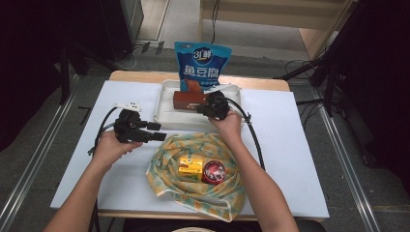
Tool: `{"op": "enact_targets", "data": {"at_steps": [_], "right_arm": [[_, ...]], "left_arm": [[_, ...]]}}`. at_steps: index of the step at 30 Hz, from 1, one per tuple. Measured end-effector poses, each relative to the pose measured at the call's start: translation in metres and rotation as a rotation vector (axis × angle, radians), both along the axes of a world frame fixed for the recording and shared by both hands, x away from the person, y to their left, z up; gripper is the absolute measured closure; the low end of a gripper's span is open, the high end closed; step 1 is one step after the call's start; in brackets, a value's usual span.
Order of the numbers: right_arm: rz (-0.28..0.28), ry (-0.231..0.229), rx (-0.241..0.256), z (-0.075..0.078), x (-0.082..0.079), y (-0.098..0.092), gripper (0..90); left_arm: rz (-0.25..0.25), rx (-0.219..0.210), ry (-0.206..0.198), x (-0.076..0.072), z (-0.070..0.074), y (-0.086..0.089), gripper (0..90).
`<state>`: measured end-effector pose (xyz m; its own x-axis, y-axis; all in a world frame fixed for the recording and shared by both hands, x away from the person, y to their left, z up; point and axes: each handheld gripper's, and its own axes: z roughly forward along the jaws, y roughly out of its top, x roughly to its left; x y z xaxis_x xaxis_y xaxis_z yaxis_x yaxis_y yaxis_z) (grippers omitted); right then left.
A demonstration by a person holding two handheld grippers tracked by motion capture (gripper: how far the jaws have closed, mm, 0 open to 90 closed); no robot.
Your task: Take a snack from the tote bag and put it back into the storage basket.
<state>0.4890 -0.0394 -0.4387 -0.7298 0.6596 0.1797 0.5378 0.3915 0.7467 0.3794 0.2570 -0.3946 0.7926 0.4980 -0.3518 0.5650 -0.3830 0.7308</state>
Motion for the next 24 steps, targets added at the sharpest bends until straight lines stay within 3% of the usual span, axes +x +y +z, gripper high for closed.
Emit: {"op": "enact_targets", "data": {"at_steps": [9,16,19,24], "right_arm": [[0.040,-0.010,0.036,0.015,-0.017,-0.012,81.0],[0.075,0.010,0.074,0.024,-0.032,-0.021,72.5],[0.088,-0.002,0.088,0.028,-0.039,-0.025,69.4],[0.110,0.013,0.084,0.031,-0.050,-0.030,60.9]], "left_arm": [[-0.002,0.001,-0.005,-0.001,0.000,-0.002,38.6],[-0.010,0.002,-0.008,-0.001,0.001,-0.009,38.9],[-0.014,0.018,-0.010,-0.004,0.001,-0.012,39.1],[-0.018,0.008,-0.022,-0.012,0.002,-0.012,39.3]]}}
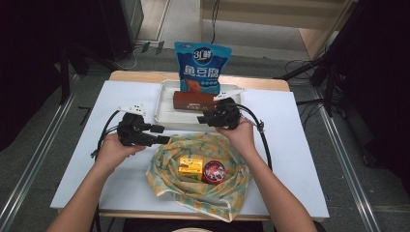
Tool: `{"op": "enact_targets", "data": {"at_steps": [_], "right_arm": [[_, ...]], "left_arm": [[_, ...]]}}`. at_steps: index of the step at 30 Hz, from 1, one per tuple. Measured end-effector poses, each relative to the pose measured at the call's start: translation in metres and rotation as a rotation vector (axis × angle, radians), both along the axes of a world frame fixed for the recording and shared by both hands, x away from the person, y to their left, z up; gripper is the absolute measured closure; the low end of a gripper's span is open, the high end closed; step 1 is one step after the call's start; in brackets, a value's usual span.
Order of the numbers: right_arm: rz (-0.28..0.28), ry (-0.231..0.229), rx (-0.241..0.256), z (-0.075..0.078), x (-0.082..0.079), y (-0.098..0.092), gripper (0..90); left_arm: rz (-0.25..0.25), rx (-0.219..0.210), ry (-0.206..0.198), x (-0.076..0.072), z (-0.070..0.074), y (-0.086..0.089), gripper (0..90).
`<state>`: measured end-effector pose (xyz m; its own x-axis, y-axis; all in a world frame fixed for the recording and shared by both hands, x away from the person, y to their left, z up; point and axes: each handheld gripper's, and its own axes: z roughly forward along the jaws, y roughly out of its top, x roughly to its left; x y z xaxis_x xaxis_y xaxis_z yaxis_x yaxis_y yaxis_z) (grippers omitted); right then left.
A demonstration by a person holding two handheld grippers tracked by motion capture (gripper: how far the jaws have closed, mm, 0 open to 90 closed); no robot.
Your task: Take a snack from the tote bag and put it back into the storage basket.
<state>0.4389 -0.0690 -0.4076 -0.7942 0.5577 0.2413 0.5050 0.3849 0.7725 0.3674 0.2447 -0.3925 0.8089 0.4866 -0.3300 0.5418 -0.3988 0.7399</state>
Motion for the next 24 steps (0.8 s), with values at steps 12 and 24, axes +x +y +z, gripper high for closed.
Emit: {"op": "enact_targets", "data": {"at_steps": [12,24], "right_arm": [[0.021,-0.004,0.031,0.002,-0.017,-0.015,49.9],[0.019,0.003,0.039,0.000,-0.030,-0.031,44.1]], "left_arm": [[-0.024,0.026,-0.011,-0.010,-0.004,-0.002,39.2],[-0.030,0.021,-0.022,-0.017,-0.002,-0.003,39.2]]}}
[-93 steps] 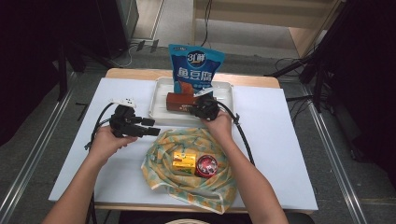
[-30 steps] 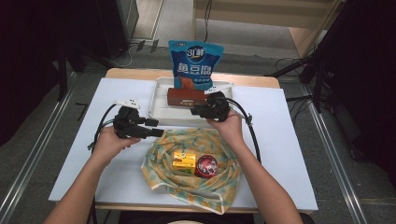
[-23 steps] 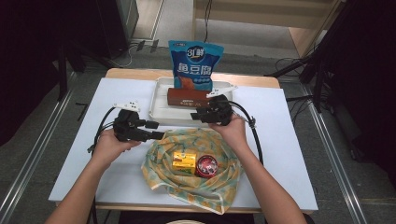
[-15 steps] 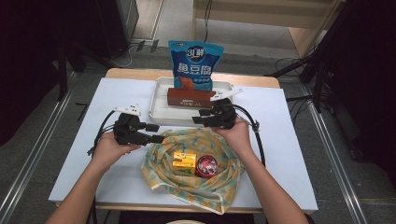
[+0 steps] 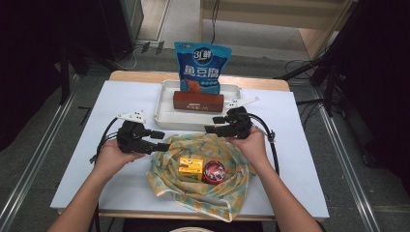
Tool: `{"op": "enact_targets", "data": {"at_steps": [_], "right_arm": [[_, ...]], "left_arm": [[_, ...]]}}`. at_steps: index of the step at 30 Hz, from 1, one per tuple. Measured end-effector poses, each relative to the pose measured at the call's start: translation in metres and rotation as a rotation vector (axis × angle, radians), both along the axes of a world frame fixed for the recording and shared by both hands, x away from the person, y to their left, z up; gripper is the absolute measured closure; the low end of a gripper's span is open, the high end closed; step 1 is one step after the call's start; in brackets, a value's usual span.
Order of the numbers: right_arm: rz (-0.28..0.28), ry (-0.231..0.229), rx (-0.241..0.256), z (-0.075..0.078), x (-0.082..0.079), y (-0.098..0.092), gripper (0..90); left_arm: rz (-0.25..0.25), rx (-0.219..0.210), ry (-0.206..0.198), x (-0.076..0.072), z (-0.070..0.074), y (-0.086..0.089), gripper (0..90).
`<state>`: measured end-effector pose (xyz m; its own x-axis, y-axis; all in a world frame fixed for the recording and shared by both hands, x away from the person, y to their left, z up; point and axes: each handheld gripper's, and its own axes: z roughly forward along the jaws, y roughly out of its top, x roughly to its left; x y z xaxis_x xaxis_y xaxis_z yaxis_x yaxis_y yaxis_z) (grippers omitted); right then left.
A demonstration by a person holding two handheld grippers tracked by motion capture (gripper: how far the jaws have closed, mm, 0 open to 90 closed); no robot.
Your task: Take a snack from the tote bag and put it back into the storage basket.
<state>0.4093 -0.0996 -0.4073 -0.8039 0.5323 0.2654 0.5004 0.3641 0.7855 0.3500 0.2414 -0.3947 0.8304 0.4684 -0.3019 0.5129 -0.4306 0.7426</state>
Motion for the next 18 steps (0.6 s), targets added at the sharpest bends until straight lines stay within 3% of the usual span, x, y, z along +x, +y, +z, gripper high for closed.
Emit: {"op": "enact_targets", "data": {"at_steps": [11,18], "right_arm": [[-0.002,-0.009,0.001,0.000,-0.013,-0.009,42.4],[-0.010,-0.004,-0.004,-0.002,-0.014,-0.011,42.2]], "left_arm": [[-0.016,0.001,-0.005,-0.004,0.002,-0.004,39.9],[-0.029,0.006,-0.009,-0.007,0.004,-0.007,40.1]]}}
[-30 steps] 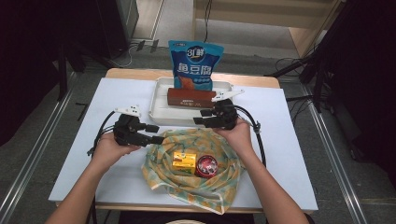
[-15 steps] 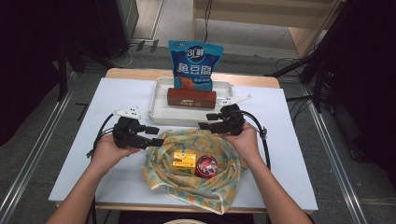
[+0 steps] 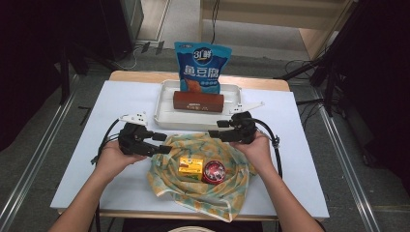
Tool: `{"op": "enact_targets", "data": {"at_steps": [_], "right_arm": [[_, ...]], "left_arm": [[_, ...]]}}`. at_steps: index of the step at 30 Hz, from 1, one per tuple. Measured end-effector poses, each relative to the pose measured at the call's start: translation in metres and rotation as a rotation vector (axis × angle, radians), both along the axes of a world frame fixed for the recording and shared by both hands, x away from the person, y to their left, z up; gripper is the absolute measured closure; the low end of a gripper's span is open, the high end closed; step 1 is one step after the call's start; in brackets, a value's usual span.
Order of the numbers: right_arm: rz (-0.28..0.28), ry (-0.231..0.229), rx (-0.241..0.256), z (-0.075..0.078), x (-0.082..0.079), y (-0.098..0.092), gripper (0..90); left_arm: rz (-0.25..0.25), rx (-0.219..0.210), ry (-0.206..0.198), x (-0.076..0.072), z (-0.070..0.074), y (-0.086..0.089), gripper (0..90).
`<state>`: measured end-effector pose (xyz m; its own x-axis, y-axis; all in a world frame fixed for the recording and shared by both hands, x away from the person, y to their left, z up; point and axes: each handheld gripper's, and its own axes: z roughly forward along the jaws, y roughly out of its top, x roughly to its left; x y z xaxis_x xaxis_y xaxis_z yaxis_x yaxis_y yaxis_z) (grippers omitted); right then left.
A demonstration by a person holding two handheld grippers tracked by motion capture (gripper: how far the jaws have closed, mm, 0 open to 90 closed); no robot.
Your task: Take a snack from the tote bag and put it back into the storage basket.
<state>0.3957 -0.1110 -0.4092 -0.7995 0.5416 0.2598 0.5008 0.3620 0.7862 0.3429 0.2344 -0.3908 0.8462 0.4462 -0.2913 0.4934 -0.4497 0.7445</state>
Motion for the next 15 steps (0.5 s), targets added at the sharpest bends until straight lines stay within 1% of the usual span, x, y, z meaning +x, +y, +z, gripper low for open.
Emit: {"op": "enact_targets", "data": {"at_steps": [4,7,15], "right_arm": [[0.007,-0.005,-0.002,-0.001,0.001,0.000,42.2],[0.006,0.002,-0.001,-0.002,0.003,-0.001,42.1],[0.004,0.004,-0.011,-0.005,0.006,-0.001,42.1]], "left_arm": [[-0.006,0.000,-0.006,-0.003,0.002,-0.002,40.3],[-0.010,0.000,-0.004,-0.004,0.002,-0.004,40.4],[-0.042,0.003,-0.010,-0.010,0.004,-0.014,40.5]]}}
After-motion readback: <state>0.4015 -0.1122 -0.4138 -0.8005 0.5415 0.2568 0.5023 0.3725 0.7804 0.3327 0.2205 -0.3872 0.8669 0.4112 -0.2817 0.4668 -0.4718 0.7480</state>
